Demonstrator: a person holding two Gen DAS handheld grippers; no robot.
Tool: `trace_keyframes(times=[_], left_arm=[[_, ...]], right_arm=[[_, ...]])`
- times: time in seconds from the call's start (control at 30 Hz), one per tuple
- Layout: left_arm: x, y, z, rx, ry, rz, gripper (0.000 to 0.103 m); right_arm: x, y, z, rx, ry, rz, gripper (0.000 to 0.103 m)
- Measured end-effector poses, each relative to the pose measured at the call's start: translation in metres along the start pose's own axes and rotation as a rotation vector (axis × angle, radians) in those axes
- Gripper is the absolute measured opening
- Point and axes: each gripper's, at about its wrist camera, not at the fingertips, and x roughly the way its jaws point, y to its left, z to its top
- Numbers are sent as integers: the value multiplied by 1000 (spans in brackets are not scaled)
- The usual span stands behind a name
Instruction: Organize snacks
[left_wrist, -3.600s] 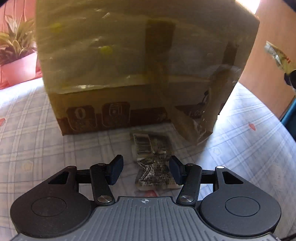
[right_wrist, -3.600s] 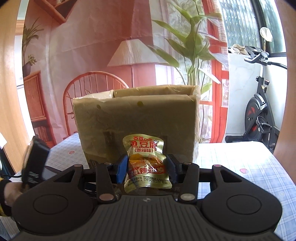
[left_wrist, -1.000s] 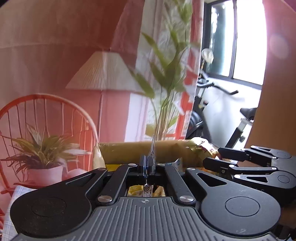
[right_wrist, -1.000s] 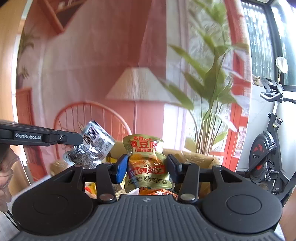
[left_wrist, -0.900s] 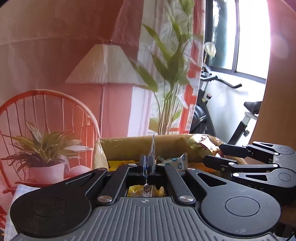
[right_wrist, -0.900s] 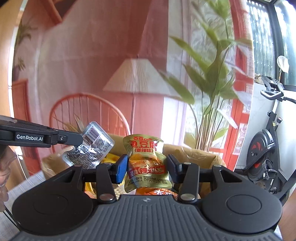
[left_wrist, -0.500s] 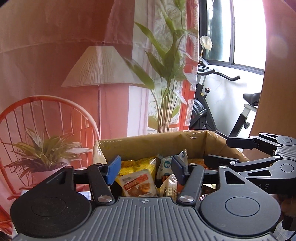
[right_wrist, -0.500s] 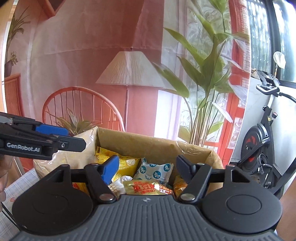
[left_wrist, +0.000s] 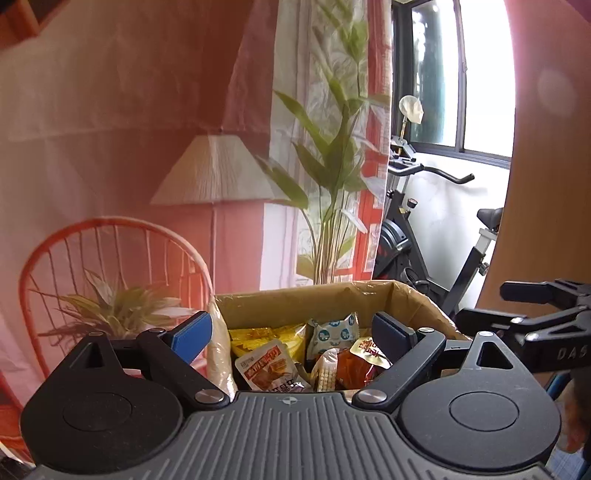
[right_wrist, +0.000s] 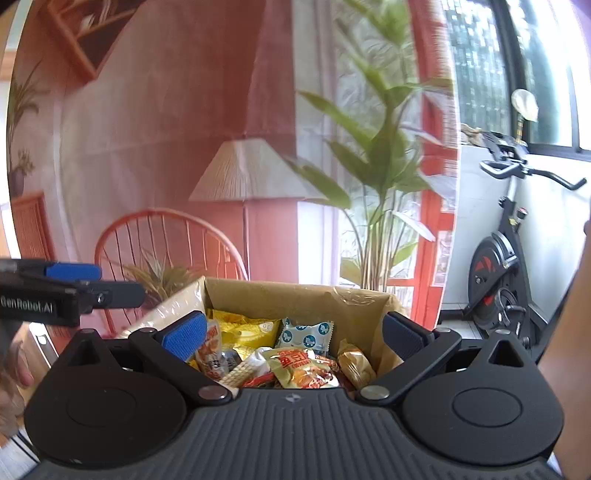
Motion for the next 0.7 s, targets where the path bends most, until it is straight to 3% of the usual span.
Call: trace_keyframes(times=[0.17,0.43,0.7], left_arm=[[-36,-11,2,52,-27,33,97],[-100,-21,-1,13,-75,37,97],[-134,-32,-2,19,-83,61,97]], right_arm=[[-47,10,5,37,-41,-18,103],[-114,39,6,40,-78,-16,103],[-149,49,1,94,-75,-16,103]])
